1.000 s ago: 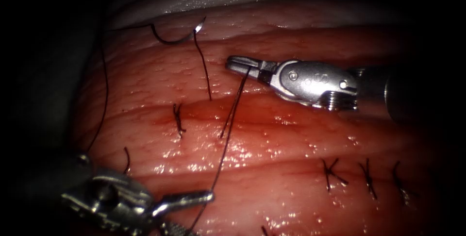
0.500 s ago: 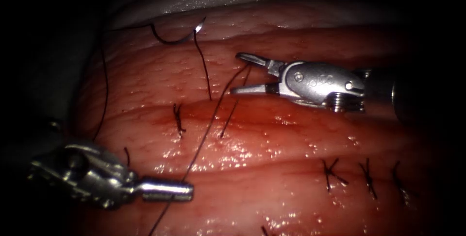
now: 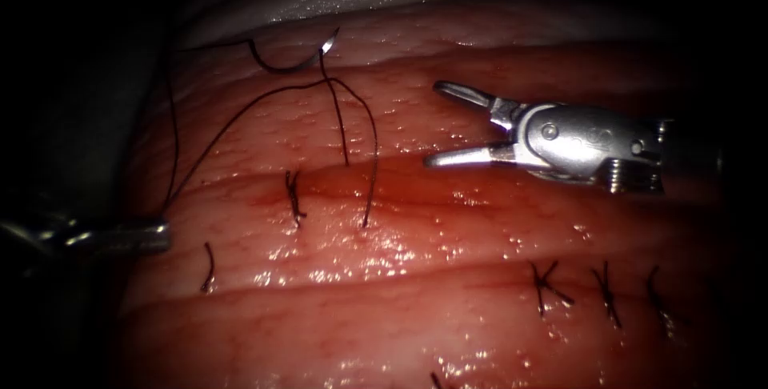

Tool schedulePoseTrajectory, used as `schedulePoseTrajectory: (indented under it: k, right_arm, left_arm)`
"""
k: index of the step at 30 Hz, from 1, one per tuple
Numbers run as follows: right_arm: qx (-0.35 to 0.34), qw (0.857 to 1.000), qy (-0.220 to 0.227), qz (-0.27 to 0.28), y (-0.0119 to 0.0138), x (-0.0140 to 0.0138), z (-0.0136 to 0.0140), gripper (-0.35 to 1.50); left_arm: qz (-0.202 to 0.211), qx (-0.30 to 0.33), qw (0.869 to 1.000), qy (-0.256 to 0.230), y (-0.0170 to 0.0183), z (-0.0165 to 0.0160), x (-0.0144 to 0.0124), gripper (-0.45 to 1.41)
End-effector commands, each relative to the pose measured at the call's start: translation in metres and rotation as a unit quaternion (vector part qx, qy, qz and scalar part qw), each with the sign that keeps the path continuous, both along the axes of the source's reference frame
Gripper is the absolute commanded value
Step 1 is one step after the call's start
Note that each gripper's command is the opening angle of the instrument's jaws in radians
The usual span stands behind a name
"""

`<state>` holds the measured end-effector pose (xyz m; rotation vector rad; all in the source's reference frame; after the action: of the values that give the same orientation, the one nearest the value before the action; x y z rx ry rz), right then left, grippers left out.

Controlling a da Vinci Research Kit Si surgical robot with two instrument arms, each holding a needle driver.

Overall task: Wound Closure
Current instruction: With the left hand wrap the suture two times around the right gripper counter-clockwise.

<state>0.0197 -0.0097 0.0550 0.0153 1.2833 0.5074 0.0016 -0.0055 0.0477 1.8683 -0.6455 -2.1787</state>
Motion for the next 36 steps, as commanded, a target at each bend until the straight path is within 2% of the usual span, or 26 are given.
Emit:
schedulePoseTrajectory:
  k: [1,2,3,6,7,8,9,15,16,21,23,28,30,32,36]
  right_arm:
    - [0.001,1.0,0.002,0.008,0.001,0.0011,0.0004,0.74]
    - [0.001,1.0,0.004,0.007,0.0011,0.0014,0.0003,0.24]
    - [0.001,1.0,0.012,0.005,0.0013,0.0022,0.0001,-0.35]
    - [0.008,1.0,0.024,-0.015,0.0016,0.0046,-0.0008,-0.35]
    - [0.019,0.999,0.024,-0.044,0.0018,0.0063,-0.0015,-0.35]
    - [0.019,0.999,0.024,-0.044,0.0018,0.0063,-0.0015,-0.35]
    - [0.03,0.997,0.023,-0.066,0.0023,0.0081,-0.002,-0.35]
    - [0.036,0.995,0.048,-0.085,0.0043,0.012,-0.0023,-0.35]
    - [0.036,0.995,0.048,-0.085,0.0043,0.012,-0.0023,-0.35]
    - [0.039,0.992,0.053,-0.105,0.0053,0.0145,-0.0013,-0.35]
    - [0.043,0.989,0.043,-0.134,0.0054,0.0158,0.0003,-0.35]
    - [0.04,0.983,0.036,-0.177,0.0049,0.0164,0.003,-0.35]
    - [0.041,0.973,0.045,-0.222,0.0041,0.0159,0.0047,-0.35]
    - [0.053,0.967,0.054,-0.245,0.0033,0.0156,0.0054,-0.35]
    - [0.067,0.957,0.074,-0.271,0.0018,0.015,0.006,-0.35]
  left_arm:
    - [-0.001,-0.005,1.0,0.005,-0.0008,0.0001,-0.0003,-0.45]
    - [-0.001,-0.007,1.0,0.006,-0.0012,-0.0001,-0.0003,-0.45]
    - [-0.002,-0.008,1.0,0.007,-0.0015,-0.0003,-0.0003,-0.45]
    - [-0.004,-0.012,1.0,0.007,-0.0021,-0.0008,-0.0008,-0.45]
    - [-0.003,-0.013,1.0,0.006,-0.0023,-0.001,-0.0011,-0.45]
    - [-0.003,-0.013,1.0,0.006,-0.0023,-0.001,-0.0011,-0.45]
    - [-0.002,-0.014,1.0,0.004,-0.0024,-0.0011,-0.0013,-0.45]
    - [0.009,-0.016,1.0,0.006,-0.0031,-0.0016,-0.0017,-0.45]
    - [0.009,-0.016,1.0,0.006,-0.0031,-0.0016,-0.0017,-0.45]
    - [0.035,-0.028,0.999,0.006,-0.0042,-0.0025,-0.0019,-0.45]
    - [0.048,-0.039,0.998,-0.007,-0.0045,-0.0033,-0.0022,-0.45]
    - [0.059,-0.058,0.996,-0.02,-0.0046,-0.0045,-0.0022,-0.45]
    - [0.063,-0.07,0.995,-0.022,-0.0041,-0.0052,-0.0022,-0.45]
    - [0.065,-0.074,0.995,-0.024,-0.0032,-0.0053,-0.0021,-0.45]
    - [0.033,-0.067,0.997,-0.02,-0.0008,-0.0041,-0.0018,-0.45]
